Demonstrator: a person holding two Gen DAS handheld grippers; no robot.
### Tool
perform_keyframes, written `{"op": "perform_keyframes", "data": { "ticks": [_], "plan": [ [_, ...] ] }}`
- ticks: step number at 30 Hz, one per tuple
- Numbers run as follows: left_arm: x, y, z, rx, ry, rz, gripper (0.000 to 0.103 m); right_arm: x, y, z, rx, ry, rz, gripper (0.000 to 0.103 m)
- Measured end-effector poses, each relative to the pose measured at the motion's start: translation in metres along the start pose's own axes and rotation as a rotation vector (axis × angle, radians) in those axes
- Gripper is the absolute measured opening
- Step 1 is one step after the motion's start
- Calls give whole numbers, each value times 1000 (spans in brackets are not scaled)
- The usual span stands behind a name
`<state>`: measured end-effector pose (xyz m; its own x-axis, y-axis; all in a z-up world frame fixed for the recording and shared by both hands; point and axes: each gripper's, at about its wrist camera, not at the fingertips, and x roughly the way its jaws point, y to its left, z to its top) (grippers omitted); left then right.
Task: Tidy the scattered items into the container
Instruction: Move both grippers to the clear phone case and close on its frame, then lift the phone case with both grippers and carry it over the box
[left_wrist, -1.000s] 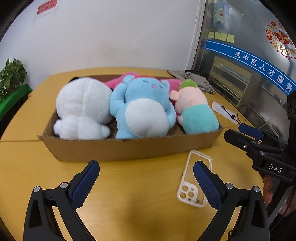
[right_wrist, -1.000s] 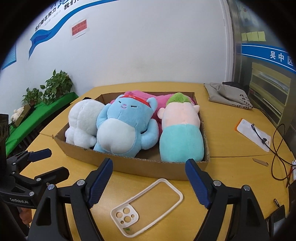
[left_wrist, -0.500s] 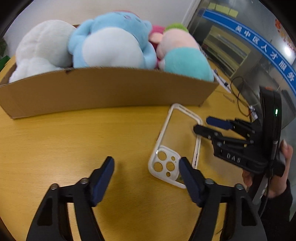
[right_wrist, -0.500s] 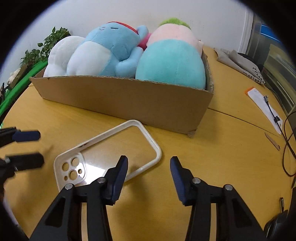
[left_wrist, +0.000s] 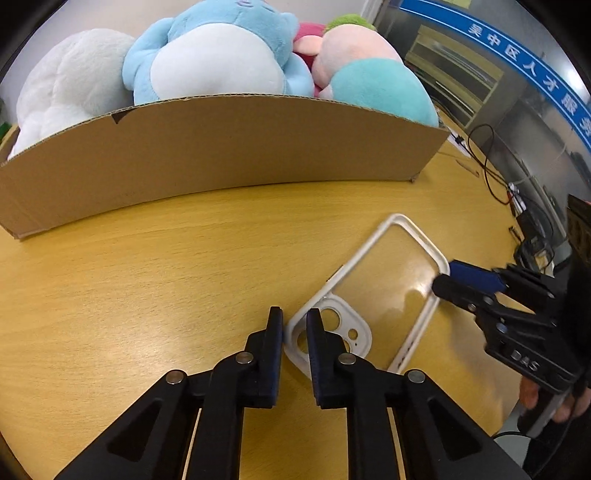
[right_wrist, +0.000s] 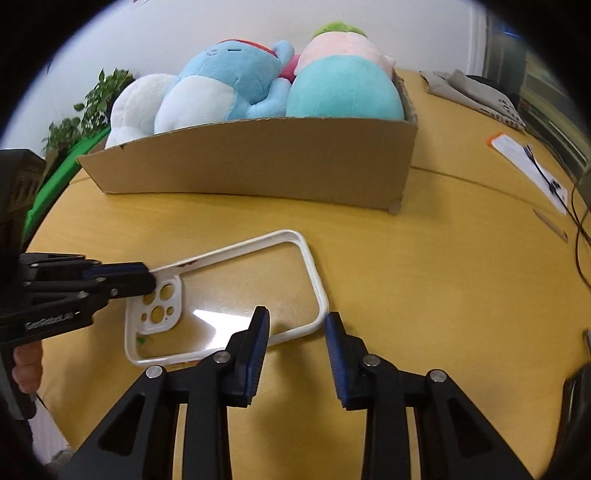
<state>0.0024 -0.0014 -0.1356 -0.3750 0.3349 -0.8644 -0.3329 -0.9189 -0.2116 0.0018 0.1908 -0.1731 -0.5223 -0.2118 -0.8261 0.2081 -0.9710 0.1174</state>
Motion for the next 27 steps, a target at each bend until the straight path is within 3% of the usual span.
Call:
{"op": "perform_keyframes", "data": {
  "ticks": [5,8,14,16,18,20,24,26,27],
  "plan": [
    [3,11,-3,27,-6,6,11,-7,6,-9,10,14,15,33],
    [6,12,-1,42,-4,7,9,-6,1,3,-14,9,-26,33],
    [6,12,0,56,-4,-4,9,0,1,31,-114,-31,2,33],
    [6,12,0,60,-3,-10,9,10,1,37,-131,-18,45,33],
    [6,12,0,65,-2,-17,9,25,1,38,-140,23,24,32],
    [6,14,0,66,2,-23,9,30,3,35,-157,22,7,22],
    [3,13,0,91,1,-16,9,25,2,31,-122,18,7,16],
    [-5,8,-1,120,-20,-2,8,19,4,30,-122,7,-25,5],
    [-13,7,0,133,-37,-6,8,16,5,30,-125,0,-32,5]
  ]
}}
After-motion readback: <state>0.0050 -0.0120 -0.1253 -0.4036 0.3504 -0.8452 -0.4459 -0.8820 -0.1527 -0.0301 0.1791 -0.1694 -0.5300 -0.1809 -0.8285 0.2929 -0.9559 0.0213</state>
